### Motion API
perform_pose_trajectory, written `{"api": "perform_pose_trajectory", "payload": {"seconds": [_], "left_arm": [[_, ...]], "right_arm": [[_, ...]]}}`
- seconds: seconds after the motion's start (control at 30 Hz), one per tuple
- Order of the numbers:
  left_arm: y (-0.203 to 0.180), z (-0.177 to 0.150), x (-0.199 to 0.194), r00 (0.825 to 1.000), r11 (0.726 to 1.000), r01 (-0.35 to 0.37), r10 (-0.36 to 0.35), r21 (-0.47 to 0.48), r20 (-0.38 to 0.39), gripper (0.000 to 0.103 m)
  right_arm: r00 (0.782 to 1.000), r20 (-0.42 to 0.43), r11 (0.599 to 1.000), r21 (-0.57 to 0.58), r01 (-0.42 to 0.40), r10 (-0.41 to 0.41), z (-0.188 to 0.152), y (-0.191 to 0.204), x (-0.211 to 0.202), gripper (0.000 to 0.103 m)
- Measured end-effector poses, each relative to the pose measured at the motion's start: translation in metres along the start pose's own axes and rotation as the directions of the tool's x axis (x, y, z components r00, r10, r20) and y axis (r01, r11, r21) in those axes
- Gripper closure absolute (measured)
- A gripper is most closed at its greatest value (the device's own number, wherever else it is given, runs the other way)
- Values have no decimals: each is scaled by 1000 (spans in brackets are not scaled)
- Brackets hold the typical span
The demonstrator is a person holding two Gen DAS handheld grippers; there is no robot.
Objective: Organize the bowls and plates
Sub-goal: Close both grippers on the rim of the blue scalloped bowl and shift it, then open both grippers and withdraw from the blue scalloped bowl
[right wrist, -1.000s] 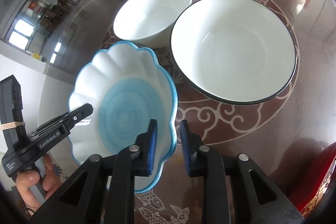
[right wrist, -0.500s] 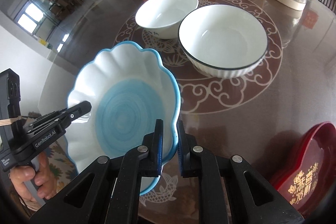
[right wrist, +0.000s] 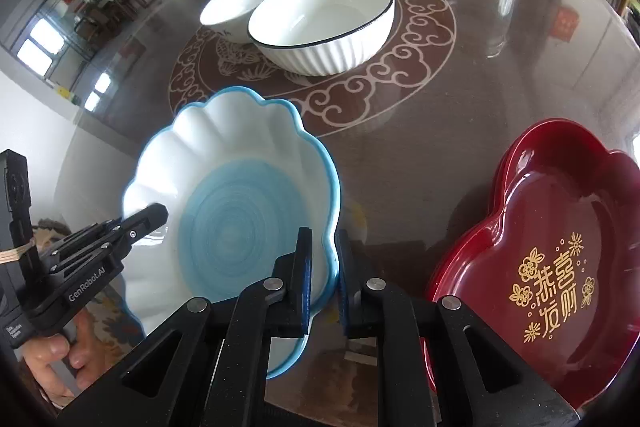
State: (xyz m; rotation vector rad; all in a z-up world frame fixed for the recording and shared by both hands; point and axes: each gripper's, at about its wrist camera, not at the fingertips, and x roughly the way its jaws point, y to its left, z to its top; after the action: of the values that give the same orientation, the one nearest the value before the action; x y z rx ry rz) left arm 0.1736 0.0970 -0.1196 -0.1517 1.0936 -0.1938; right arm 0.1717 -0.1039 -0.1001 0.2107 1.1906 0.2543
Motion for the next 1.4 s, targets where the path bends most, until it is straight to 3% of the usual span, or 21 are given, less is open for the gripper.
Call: {"api": "perform_pose_trajectory", "payload": {"seconds": [0.17,0.2,0.23,0.27,0.3,0.33,0.4,0.47,0.7,0.87,1.07,1.2,1.33,1.4], "left_arm": [[-1,-5,0,1000,1000,0,-1,16,31,93],[0,-4,-2,999,1000,1,-1,9,37,91],[2,-4,-5,999,1000,-6,6,1,45,89],[5,-3,-8,998,1000,-8,8,-11,55,84],[8,-3,-14,998,1000,-11,13,-29,68,73],[12,-3,-20,996,999,-19,23,-48,85,65],[20,-5,-39,987,994,-45,59,-95,148,28],[25,-10,-60,969,988,-79,108,-135,223,21],[11,-39,-101,950,987,-112,141,-116,278,20],[-11,-63,-101,963,993,-89,107,-83,246,20],[-25,-76,-98,976,996,-83,90,-44,200,20],[-33,-81,-103,974,996,-72,80,-46,211,20],[-40,-82,-107,974,997,-71,74,-25,212,20],[-43,-83,-107,974,997,-79,80,-12,213,20]], "right_arm": [[999,30,1000,-21,11,-10,-4,2,-2,87],[999,35,1000,-27,14,-13,-4,3,-3,83],[999,45,999,-32,3,-2,-6,4,-6,73],[998,59,999,-30,-25,27,-7,5,-10,63],[996,77,999,-28,-43,45,-8,5,-15,45],[995,96,999,-29,-38,40,-8,6,-21,41],[991,128,999,-32,-36,40,-7,5,-33,41],[986,160,998,-28,-48,52,-8,4,-47,40],[959,285,1000,-24,-3,9,-37,11,-93,33],[937,350,999,-44,-8,23,-79,16,-106,33],[937,307,984,-106,-143,169,-105,13,-96,33],[937,220,963,-48,-267,271,-109,-4,-73,33],[951,160,964,3,-267,263,-101,-21,-49,33],[957,177,968,56,-244,231,-95,-35,-45,34]]}}
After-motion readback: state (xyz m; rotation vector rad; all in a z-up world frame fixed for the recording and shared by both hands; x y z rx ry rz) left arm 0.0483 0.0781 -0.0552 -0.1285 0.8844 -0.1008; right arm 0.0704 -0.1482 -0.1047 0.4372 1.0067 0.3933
